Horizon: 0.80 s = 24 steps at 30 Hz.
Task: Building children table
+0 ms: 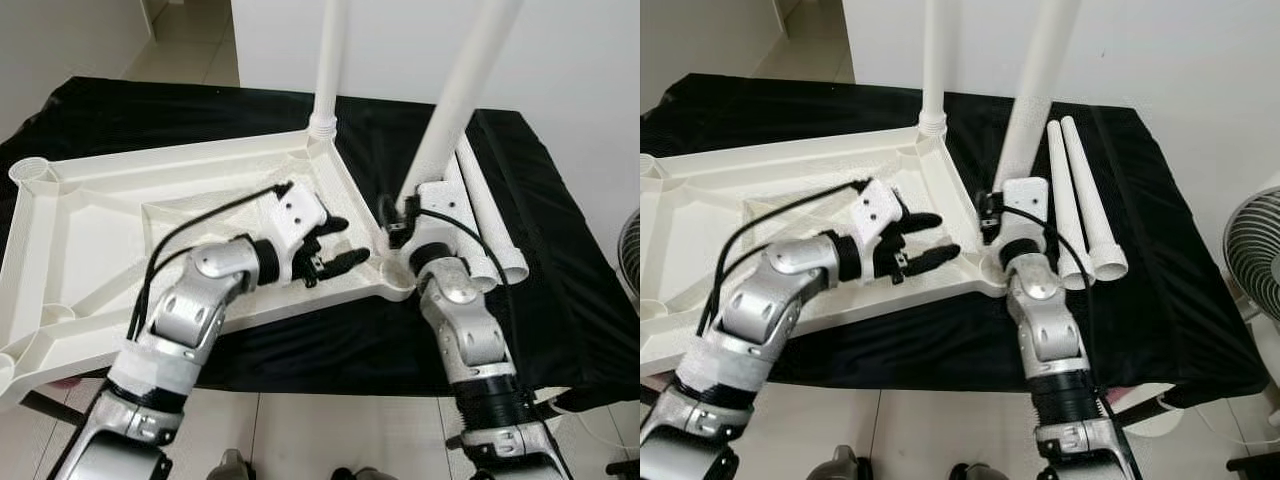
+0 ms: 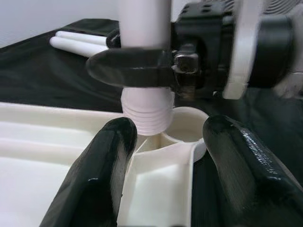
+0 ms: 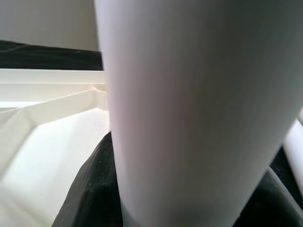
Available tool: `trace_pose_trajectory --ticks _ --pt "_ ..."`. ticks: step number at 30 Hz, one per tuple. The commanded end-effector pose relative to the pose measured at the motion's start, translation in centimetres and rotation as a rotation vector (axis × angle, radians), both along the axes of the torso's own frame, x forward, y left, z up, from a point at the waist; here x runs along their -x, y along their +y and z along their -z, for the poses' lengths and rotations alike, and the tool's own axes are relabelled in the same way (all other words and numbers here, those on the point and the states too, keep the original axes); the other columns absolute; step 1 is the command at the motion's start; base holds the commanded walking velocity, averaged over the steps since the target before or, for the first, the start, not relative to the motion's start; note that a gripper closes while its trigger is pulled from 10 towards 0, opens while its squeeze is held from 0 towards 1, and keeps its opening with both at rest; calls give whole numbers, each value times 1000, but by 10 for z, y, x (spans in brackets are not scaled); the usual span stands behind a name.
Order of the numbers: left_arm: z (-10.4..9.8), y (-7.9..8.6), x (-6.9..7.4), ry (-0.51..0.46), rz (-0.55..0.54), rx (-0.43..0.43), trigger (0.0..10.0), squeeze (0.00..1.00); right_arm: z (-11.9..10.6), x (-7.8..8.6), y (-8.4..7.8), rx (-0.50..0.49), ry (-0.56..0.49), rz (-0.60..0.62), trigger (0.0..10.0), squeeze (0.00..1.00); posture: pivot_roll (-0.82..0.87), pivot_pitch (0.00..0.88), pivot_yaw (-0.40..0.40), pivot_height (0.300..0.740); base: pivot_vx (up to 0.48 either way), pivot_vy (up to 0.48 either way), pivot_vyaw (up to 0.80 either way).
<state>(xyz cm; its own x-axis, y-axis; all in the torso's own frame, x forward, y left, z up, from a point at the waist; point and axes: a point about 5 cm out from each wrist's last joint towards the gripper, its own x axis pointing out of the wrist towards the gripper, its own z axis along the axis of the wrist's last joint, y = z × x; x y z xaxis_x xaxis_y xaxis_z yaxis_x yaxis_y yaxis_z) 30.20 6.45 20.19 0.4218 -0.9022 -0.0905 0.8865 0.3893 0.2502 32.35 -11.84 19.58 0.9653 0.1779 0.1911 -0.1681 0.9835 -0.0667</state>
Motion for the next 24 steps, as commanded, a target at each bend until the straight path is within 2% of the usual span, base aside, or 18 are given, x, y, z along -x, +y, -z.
trace_pose_trajectory --ticks 1,7,9,11,18,24 --pt "5 5 -5 -12 -157 26 10000 0 -3 5 1 -18 -7 -22 10000 0 153 66 -75 740 0 0 0" --pt "11 5 0 13 -166 42 10000 0 -1 10 1 -26 -2 -37 10000 0 151 60 -78 740 0 0 0" --pt "15 7 8 31 -137 31 10000 0 5 15 -4 -26 19 -22 10000 0 148 54 -79 740 0 0 0" --pt "16 8 10 37 -125 31 10000 0 6 16 -6 -30 25 -12 10000 0 148 54 -80 740 0 0 0" --pt "11 14 17 22 -84 26 10000 0 19 29 -17 -37 76 34 10000 0 138 56 -74 740 0 0 0" --pt "8 16 17 8 -83 18 10000 0 28 34 -22 -32 108 51 10000 0 136 62 -70 740 0 0 0"
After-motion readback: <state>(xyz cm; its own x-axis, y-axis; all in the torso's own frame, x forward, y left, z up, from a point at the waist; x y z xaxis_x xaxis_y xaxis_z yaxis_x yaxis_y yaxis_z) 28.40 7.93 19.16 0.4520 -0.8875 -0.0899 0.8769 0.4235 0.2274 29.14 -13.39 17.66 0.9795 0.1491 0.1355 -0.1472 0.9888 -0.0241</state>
